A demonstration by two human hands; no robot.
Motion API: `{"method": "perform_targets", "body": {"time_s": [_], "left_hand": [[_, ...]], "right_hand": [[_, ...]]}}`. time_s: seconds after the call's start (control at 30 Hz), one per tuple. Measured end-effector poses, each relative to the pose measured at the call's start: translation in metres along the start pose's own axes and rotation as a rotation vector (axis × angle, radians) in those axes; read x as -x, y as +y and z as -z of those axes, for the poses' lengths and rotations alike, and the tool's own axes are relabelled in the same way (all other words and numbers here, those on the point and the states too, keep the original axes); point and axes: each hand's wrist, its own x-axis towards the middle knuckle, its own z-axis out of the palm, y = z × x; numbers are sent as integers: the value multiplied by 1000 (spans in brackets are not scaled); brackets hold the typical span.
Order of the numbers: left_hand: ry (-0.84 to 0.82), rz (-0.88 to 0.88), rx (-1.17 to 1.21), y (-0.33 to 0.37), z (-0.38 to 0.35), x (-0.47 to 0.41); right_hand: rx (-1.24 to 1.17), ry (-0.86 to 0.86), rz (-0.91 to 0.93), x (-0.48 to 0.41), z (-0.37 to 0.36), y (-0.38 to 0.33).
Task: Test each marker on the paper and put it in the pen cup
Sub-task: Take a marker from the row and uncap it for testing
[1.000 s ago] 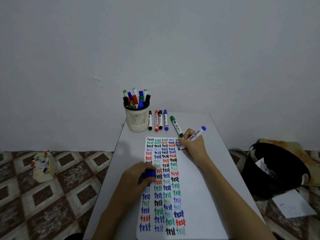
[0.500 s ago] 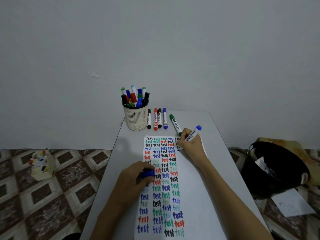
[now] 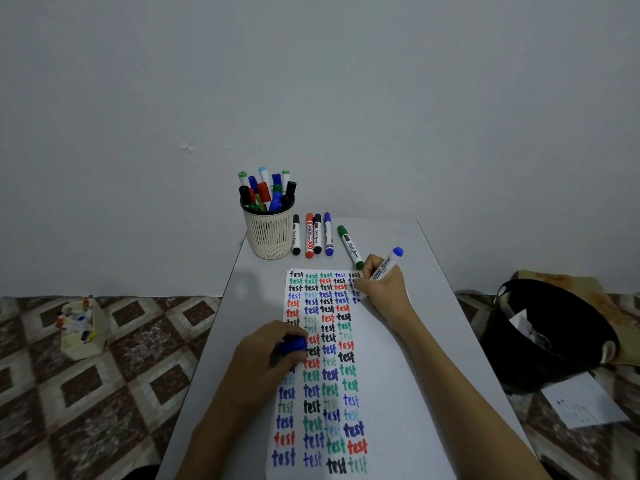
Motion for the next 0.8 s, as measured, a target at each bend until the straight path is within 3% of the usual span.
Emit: {"method": "perform_targets", "body": {"time_s": [0.8], "left_hand": [[-1,-2,10,2,1,1]], "right_hand": [[15,23,10,5,-1,-8]]}}
